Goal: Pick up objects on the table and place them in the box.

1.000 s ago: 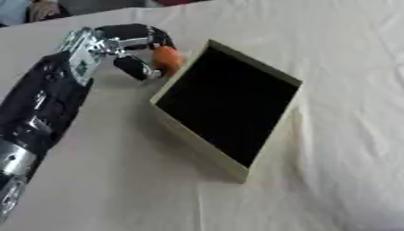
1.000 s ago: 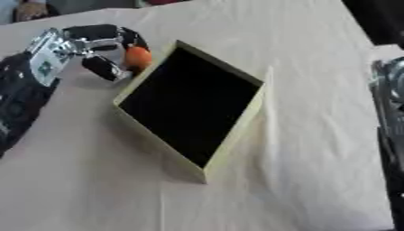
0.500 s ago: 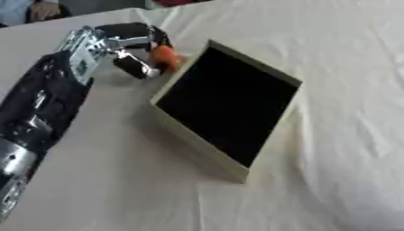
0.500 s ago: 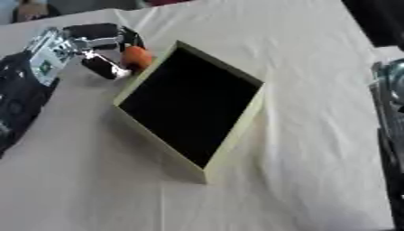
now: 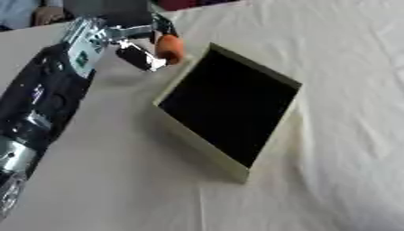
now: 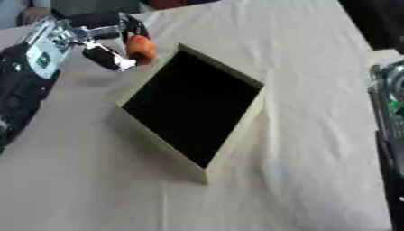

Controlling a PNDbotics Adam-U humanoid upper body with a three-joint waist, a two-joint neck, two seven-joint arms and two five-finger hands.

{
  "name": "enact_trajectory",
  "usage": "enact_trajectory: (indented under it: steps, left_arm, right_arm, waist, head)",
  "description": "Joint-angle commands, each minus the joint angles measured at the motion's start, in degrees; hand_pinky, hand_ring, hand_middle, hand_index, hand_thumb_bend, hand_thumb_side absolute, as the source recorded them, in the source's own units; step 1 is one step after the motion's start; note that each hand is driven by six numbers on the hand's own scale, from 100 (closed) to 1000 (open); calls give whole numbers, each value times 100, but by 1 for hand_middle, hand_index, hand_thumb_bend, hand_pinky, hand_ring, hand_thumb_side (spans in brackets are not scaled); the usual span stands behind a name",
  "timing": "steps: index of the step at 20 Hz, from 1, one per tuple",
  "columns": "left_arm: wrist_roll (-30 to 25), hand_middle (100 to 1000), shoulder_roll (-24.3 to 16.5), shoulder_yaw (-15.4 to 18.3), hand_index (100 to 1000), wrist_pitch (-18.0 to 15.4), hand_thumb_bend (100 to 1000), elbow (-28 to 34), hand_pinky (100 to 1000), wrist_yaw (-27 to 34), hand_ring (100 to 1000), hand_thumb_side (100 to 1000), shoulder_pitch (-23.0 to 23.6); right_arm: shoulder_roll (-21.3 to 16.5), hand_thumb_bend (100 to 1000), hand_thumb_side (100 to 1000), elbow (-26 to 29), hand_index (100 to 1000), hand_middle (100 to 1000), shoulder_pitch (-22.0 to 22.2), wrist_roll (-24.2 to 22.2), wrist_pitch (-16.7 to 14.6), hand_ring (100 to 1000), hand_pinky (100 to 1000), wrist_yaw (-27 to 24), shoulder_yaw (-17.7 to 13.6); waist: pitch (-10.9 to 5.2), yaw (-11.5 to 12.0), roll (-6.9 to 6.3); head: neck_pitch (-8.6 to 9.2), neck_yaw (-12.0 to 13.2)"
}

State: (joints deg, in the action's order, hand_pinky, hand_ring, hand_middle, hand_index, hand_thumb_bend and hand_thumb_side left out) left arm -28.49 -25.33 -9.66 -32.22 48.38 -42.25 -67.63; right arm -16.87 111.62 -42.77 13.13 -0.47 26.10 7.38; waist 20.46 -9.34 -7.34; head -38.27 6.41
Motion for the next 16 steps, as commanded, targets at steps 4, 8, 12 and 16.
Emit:
enact_trajectory:
  steps: [4,8,12,16]
  left_arm:
    - [124,719,-156,15,773,177,100,655,586,343,743,425,-212]
    - [52,712,-83,-235,768,181,100,1182,572,538,729,432,-267]
    - [-23,706,27,-538,761,174,100,1739,564,650,721,369,-281]
    - [-100,706,118,-835,764,216,100,2232,574,668,736,324,-254]
  right_arm:
    - [10,100,713,127,730,615,-48,7,-11,824,728,35,-58]
    - [14,100,710,136,730,615,-66,6,-11,824,730,69,-69]
    - [34,100,707,163,731,617,-98,30,-16,823,732,123,-102]
    - [39,100,703,193,731,618,-111,66,-16,822,735,197,-147]
  waist:
    - [-185,49,68]
    - [-199,95,98]
    - [-213,131,134]
    - [-240,179,156]
  head:
    - [-40,-25]
    - [-70,-65]
    - [-73,-71]
    - [-80,-92]
